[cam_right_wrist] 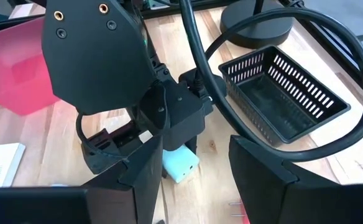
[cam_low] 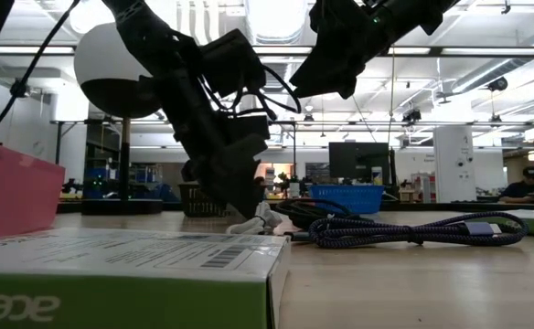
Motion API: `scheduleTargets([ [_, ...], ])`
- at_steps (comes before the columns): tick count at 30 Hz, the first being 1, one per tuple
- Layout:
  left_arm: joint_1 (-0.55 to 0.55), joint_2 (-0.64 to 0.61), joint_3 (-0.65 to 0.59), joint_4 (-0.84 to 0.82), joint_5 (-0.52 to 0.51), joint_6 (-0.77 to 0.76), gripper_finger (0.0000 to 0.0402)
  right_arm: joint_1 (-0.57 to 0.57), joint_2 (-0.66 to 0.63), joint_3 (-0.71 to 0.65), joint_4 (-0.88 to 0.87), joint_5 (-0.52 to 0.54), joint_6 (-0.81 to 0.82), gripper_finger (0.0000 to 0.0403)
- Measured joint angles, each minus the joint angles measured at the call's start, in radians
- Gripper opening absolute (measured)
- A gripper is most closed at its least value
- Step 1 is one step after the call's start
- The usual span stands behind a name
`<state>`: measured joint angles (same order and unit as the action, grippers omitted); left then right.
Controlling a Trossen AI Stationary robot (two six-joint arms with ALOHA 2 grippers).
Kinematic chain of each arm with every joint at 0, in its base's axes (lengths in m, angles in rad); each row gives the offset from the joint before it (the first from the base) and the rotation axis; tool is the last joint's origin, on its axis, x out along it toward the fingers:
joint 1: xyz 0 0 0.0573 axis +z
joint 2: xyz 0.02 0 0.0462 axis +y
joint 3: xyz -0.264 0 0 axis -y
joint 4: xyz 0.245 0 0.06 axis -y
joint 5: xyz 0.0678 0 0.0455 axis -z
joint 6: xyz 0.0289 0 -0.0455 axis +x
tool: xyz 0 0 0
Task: Pick and place items into bin
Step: Put the light blue charger adapter into the blue bin
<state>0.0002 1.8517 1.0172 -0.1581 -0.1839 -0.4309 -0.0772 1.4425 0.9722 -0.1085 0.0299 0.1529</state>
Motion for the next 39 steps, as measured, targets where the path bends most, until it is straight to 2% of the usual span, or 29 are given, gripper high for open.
scheduleTargets([
  [4, 0.000, 0.000, 0.000, 0.000, 0.001, -0.003, 0.0186, 0.000, 0.000, 0.000, 0.000, 0.000, 0.000, 0.0173],
  [12, 0.000, -0.001, 0.000, -0.003, 0.002, -0.003, 0.0183, 0.000, 0.000, 0.000, 0.000, 0.000, 0.001, 0.0173],
  [15, 0.001, -0.012, -0.002, -0.013, 0.032, 0.003, 0.0183, 0.000, 0.000, 0.000, 0.000, -0.001, -0.012, 0.0173],
  [24, 0.000, -0.073, -0.004, -0.023, 0.208, 0.069, 0.0183, 0.038, -0.002, 0.000, -0.035, -0.014, -0.326, 0.0173],
  [35, 0.023, -0.228, -0.003, -0.005, 0.290, 0.098, 0.0183, 0.091, -0.010, 0.000, -0.033, -0.012, -0.545, 0.0173],
  [39, 0.039, -0.296, -0.003, 0.060, 0.349, 0.098, 0.0183, 0.117, -0.010, 0.000, -0.003, -0.014, -0.629, 0.0173],
])
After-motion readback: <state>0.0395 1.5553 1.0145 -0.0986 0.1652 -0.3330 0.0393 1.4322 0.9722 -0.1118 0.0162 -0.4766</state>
